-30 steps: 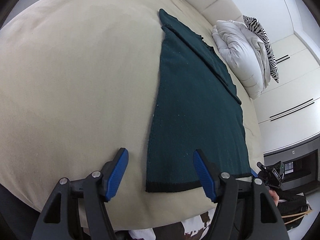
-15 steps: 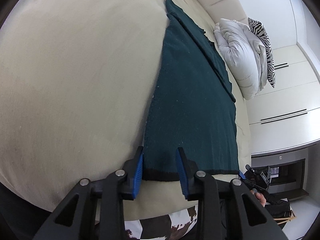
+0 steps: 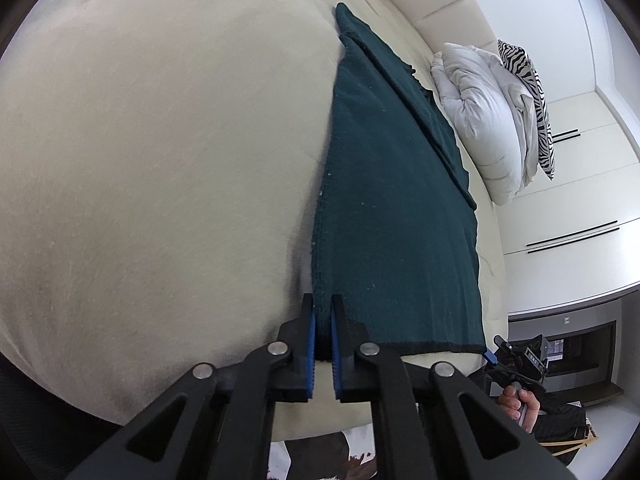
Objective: Fold small clothes
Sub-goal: 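Grasp the hem with both grippers and lift it toward the collar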
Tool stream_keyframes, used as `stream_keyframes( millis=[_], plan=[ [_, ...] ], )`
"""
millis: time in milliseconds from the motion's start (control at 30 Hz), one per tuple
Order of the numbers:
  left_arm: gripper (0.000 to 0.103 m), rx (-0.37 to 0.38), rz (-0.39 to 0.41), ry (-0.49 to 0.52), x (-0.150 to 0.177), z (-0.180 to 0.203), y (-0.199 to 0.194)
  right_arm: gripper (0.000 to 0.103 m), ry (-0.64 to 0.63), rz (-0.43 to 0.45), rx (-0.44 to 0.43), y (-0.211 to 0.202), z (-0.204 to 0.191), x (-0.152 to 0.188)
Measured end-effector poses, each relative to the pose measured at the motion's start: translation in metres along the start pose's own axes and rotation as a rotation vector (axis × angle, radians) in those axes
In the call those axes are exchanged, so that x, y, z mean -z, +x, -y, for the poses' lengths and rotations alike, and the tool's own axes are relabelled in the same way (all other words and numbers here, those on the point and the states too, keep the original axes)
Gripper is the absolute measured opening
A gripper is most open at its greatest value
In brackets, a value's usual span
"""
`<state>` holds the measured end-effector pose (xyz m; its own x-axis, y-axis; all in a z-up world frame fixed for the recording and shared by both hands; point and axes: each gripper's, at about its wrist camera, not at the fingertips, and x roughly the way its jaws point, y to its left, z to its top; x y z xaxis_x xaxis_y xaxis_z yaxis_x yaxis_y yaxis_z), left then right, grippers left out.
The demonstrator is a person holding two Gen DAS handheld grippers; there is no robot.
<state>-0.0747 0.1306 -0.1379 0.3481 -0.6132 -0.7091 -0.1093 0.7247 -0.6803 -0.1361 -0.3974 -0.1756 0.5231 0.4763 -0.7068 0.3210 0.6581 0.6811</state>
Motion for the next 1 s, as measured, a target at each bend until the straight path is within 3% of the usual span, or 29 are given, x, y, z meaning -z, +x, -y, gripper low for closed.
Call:
stream_keyframes(
  millis=[333, 433, 500, 767, 1000],
  plan=[
    [0.007, 0.002, 0.014, 0.007, 0.002, -0.001, -0.001, 0.034, 0.016, -0.024, -0.032, 0.013, 0.001, -0.002],
    [0.007, 0.003, 0.017, 0.015, 0.002, -0.001, -0.003, 0.021, 0.008, -0.023, -0.021, 0.016, 0.001, -0.003],
    [0.006, 0.004, 0.021, 0.028, 0.003, 0.002, -0.005, 0.006, -0.008, -0.01, -0.006, 0.015, -0.001, -0.002],
    [0.006, 0.086, 0.073, 0.044, -0.006, 0.02, -0.026, 0.005, -0.066, 0.053, -0.033, -0.001, -0.019, -0.005],
    [0.006, 0.248, 0.151, 0.026, -0.037, 0.047, -0.042, 0.005, -0.095, 0.094, -0.144, -0.01, -0.053, -0.025]
  ],
)
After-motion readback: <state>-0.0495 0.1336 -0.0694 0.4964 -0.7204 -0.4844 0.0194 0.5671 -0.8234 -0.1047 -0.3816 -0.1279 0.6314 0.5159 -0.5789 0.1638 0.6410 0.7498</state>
